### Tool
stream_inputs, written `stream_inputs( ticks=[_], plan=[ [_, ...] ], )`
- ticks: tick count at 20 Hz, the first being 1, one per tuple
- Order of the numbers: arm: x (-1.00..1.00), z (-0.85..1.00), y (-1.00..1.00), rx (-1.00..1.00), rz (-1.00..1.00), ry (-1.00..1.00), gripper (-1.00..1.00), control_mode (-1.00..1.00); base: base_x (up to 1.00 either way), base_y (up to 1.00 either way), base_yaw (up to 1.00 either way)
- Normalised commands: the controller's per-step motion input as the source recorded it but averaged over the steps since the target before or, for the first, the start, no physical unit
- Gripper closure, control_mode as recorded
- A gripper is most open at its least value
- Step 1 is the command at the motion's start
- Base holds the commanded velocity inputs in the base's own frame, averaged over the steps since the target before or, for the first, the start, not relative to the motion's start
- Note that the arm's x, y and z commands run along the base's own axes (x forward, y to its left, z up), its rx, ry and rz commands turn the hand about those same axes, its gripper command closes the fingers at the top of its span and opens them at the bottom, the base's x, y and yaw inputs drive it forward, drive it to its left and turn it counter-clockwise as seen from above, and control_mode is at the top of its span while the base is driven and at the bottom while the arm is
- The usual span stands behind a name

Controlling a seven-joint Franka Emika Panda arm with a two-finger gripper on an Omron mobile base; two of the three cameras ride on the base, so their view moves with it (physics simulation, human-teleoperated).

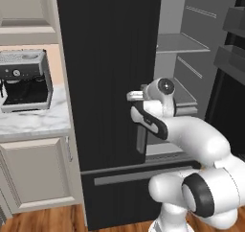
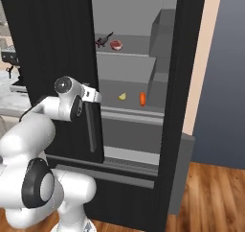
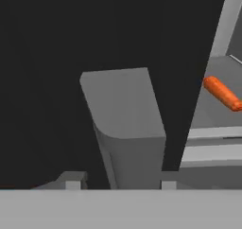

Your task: Gather the lemon wedge and carrot from the fridge and place them on a tray on the dining counter. Then gather the steak and fish from the fridge and place them on the other tray.

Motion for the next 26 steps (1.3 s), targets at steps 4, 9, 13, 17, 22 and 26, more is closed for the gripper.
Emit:
stream_inputs(
  ticks=[4, 9, 13, 17, 22, 26],
  plan=[
    [-0.96, 0.13, 0.27, 0.04, 0.00, 0.06, 1.00, -1.00, 0.00, 0.00, 0.00],
    [-1.00, 0.09, 0.69, 0.01, 0.00, 0.05, 1.00, -1.00, 0.00, 0.00, 0.00],
    [-1.00, 0.01, 0.79, 0.00, 0.00, 0.03, 1.00, -1.00, 0.00, 0.00, 0.00],
    [-1.00, 0.10, 0.66, 0.05, 0.00, 0.06, -1.00, -1.00, 0.00, 0.00, 0.00],
    [-0.84, 0.54, -0.75, 0.35, 0.07, 0.06, -1.00, -1.00, 0.00, 0.00, 0.00],
    [0.16, 0.75, -1.00, 0.33, -0.01, 0.21, -1.00, -1.00, 0.00, 0.00, 0.00]
  ],
)
